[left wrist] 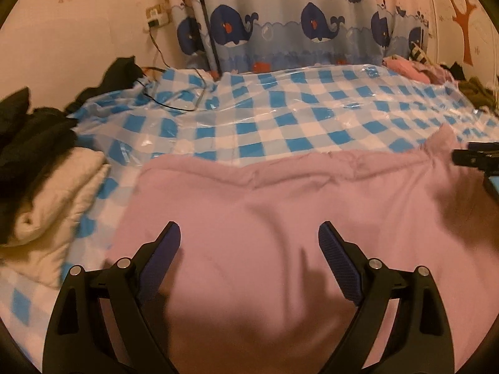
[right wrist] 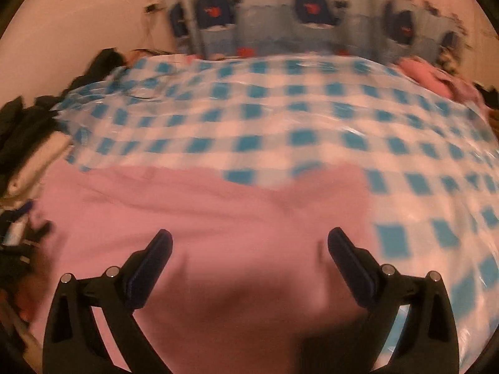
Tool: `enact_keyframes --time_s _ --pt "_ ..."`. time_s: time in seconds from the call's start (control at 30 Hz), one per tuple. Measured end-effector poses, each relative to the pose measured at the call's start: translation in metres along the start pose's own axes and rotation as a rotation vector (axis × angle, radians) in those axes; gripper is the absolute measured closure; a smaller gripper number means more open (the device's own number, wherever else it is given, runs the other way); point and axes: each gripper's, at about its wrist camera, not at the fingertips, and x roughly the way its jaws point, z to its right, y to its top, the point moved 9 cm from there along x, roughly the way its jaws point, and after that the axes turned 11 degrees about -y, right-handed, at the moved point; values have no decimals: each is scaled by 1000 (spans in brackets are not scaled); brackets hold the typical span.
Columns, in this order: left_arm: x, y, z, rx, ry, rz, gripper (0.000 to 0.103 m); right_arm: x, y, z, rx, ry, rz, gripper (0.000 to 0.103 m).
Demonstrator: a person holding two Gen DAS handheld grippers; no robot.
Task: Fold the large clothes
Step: 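Smooth the folded jacket flat with both open grippers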
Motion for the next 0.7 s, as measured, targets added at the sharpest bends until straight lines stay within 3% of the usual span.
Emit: enact_keyframes --time_s 0.07,0.17,0.47,0.57,0.63,0.7 --pt "1 -9 -6 13 33 -21 17 17 -21 29 75 -16 -38 7" --pt "9 -23 -15 2 48 -52 17 39 -39 46 188 36 -62 7" --pt "10 -29 -17 -10 51 -9 17 37 -43 46 187 29 -21 7" --pt "5 -30 -16 -3 44 -10 17 14 -33 46 160 -13 39 7" --pt "-5 -31 -16 2 41 4 17 -23 -23 34 115 5 134 7" --pt "-14 -34 -15 9 39 9 17 -50 -23 17 59 28 174 7"
